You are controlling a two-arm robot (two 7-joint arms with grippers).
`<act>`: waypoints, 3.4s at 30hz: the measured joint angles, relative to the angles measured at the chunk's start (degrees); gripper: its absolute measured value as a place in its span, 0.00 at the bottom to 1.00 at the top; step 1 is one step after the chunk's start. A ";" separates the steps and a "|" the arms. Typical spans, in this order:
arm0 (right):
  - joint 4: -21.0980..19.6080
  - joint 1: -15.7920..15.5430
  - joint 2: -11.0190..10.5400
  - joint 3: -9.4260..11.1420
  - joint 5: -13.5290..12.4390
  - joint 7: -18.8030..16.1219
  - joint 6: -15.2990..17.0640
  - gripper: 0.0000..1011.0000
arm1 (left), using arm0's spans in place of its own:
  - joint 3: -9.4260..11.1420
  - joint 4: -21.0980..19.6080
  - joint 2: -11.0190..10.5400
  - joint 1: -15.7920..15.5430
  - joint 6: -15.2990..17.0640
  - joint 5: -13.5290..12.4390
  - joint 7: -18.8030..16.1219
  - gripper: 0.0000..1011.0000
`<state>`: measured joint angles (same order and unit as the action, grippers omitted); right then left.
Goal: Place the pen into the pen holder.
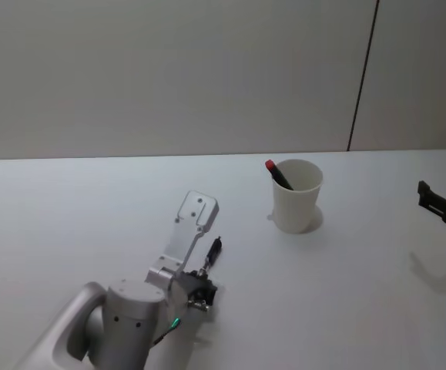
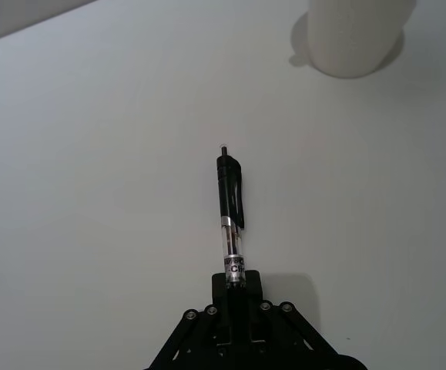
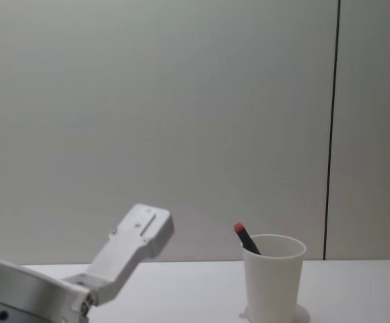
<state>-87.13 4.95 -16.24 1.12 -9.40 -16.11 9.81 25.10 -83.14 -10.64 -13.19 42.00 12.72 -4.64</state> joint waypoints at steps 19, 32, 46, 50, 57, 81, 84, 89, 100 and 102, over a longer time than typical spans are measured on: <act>0.00 0.00 0.00 0.00 0.00 0.00 0.00 0.99 | -2.13 -3.24 -2.87 2.35 -13.65 -2.00 0.97 0.14; 0.00 0.00 0.00 0.00 0.00 0.00 0.00 0.99 | -3.53 -4.39 -5.32 3.60 -26.21 -2.21 7.95 0.14; 0.00 0.00 0.00 0.00 0.00 0.00 0.00 0.99 | -4.34 -3.88 -6.77 3.52 -39.98 -0.87 19.24 0.14; 0.00 0.00 0.00 0.00 0.00 0.00 0.00 0.99 | -4.24 -3.31 -6.65 3.07 -42.40 -0.55 22.39 0.14; 0.00 0.00 0.00 0.00 0.00 0.00 0.00 0.99 | -3.55 -1.89 -5.70 1.98 -45.74 -0.33 27.59 0.14; 0.00 0.00 0.00 0.00 0.00 0.00 0.00 0.99 | -0.68 3.84 -0.98 -3.44 -47.74 -4.11 35.99 0.14; 0.00 0.00 0.00 0.00 0.00 0.00 0.00 0.99 | -0.55 4.36 -0.58 -4.23 -47.19 -4.96 36.70 0.14; 0.00 0.00 0.00 0.00 0.00 0.00 0.00 0.99 | -0.32 5.22 0.15 -5.62 -46.28 -6.37 37.59 0.14; 0.00 0.00 0.00 0.00 0.00 0.00 0.00 0.99 | 0.48 6.79 1.53 -7.56 -45.61 -8.69 38.49 0.14; 0.00 0.00 0.00 0.00 0.00 0.00 0.00 0.99 | 0.63 7.04 1.71 -7.80 -45.65 -8.85 38.76 0.14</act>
<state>-87.13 4.95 -16.24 1.12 -9.40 -16.11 9.81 25.73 -76.09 -8.93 -20.98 -3.65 3.87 34.12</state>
